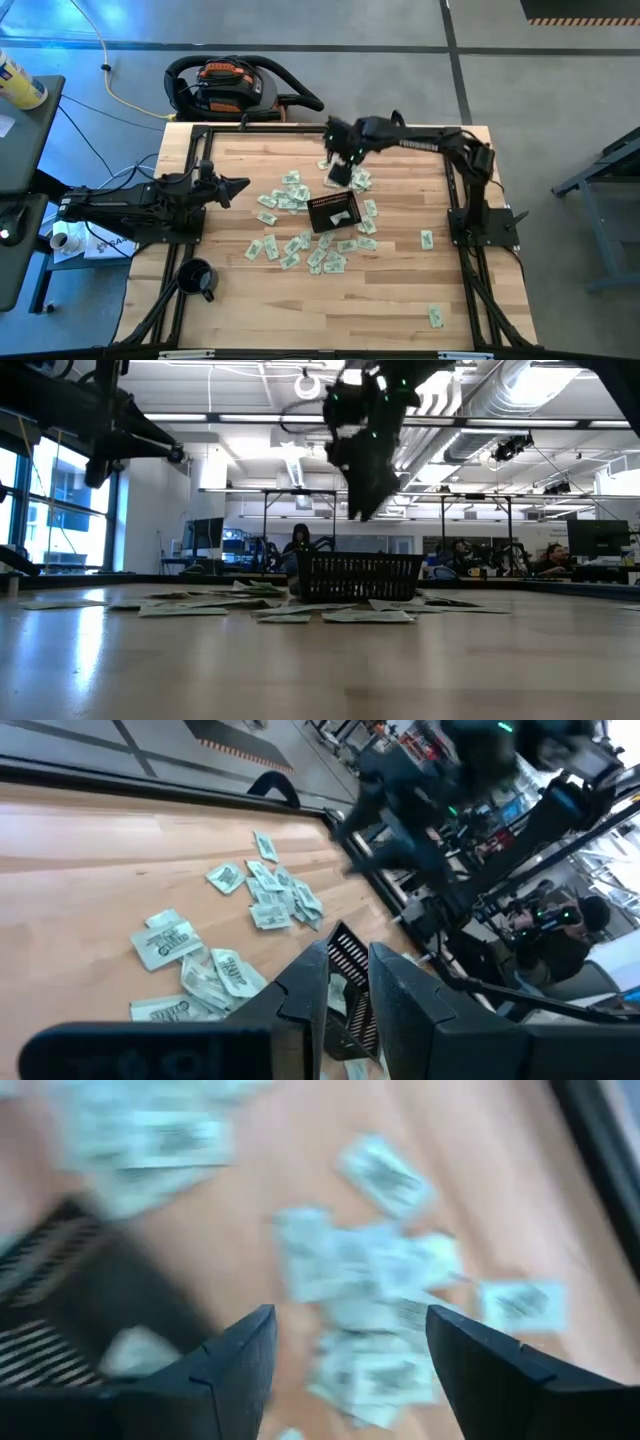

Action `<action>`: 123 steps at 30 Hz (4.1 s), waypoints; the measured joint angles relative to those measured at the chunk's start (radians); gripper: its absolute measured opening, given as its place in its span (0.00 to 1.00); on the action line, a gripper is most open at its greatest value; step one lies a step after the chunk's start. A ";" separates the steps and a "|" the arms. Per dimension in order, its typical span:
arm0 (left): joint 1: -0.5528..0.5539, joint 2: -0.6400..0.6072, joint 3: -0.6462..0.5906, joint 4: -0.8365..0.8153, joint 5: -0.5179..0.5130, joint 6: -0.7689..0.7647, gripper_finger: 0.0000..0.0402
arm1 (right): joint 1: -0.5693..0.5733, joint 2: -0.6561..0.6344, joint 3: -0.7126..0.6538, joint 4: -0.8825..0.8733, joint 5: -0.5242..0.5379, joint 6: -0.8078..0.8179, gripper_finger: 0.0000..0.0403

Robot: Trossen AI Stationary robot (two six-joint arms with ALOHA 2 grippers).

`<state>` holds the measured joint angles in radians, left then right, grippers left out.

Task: Pick and place Stevia / Truvia into bins
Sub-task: Put the green stevia packet into the black bin

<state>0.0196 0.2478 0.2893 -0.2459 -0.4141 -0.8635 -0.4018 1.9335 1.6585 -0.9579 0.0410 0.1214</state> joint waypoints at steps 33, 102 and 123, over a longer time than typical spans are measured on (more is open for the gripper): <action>0.000 0.000 0.000 0.011 -0.194 -0.189 0.28 | -0.323 0.360 0.139 -0.059 -0.032 0.351 0.43; 0.000 0.000 0.000 -0.082 -0.074 -0.159 0.28 | 0.155 0.402 0.542 -0.585 -0.327 -0.229 0.00; 0.000 0.000 0.000 -0.098 -0.071 -0.153 0.28 | 0.160 0.389 0.335 -0.467 -0.223 -0.170 0.46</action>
<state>0.0196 0.2476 0.2893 -0.3443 -0.4850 -1.0168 -0.2420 2.3224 1.9933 -1.4249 -0.1818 -0.0482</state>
